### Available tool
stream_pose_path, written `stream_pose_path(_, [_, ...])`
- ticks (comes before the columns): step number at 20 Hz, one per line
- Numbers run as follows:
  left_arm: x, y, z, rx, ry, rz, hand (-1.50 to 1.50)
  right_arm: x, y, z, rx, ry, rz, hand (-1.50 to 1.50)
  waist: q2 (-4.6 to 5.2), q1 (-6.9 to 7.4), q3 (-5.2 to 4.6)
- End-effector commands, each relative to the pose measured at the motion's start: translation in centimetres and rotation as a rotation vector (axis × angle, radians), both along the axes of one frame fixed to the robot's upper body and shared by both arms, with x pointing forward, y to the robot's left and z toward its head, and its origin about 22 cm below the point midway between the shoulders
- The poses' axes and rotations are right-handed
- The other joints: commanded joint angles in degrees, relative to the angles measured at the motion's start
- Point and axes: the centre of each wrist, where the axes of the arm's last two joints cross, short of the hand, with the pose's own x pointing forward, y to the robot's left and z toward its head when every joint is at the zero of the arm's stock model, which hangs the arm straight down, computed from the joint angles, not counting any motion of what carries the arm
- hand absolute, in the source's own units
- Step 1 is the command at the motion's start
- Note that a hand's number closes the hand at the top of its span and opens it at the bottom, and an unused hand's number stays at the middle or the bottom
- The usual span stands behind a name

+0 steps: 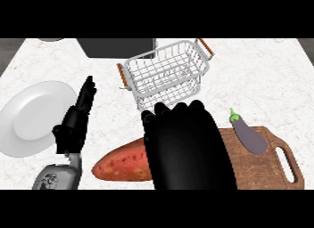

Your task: Pick the sweet potato from the cutting board and place it in the tiered basket

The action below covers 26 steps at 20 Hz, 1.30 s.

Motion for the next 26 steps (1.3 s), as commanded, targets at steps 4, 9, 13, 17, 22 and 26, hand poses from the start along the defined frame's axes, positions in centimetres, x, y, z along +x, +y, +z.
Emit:
stream_pose_path(4, [0.4, 0.6, -0.8, 0.009, -0.006, 0.012, 0.00, 1.6, -0.6, 5.1, 0.170, 0.085, -0.120, 1.50, 0.13, -0.02, -0.01])
stream_pose_path(9, [0.5, 0.0, 0.6, -0.018, -0.005, -0.003, 0.00, 4.3, 2.5, 6.5, 0.204, 0.090, -0.138, 1.50, 0.34, 0.50, 0.07])
stream_pose_path(13, [-0.6, 1.4, -0.1, -0.011, -0.002, -0.010, 0.00, 6.3, 2.8, 7.3, 0.201, 0.105, -0.189, 1.50, 0.36, 0.42, 0.07])
stream_pose_path(17, [-0.4, 0.0, 0.4, 0.001, -0.018, 0.012, 0.00, 8.3, 3.5, 7.6, 0.142, 0.060, -0.219, 1.50, 0.44, -0.07, 0.12])
stream_pose_path(22, [0.2, -1.7, 0.7, 0.003, -0.001, 0.006, 0.00, 12.2, 3.4, 6.8, 0.095, 0.042, -0.213, 1.50, 0.63, -0.17, 0.14])
stream_pose_path(26, [1.3, -0.9, 1.0, -0.006, -0.017, 0.019, 0.00, 14.3, 2.5, 5.4, 0.052, 0.032, -0.227, 1.50, 0.66, -0.36, 0.14])
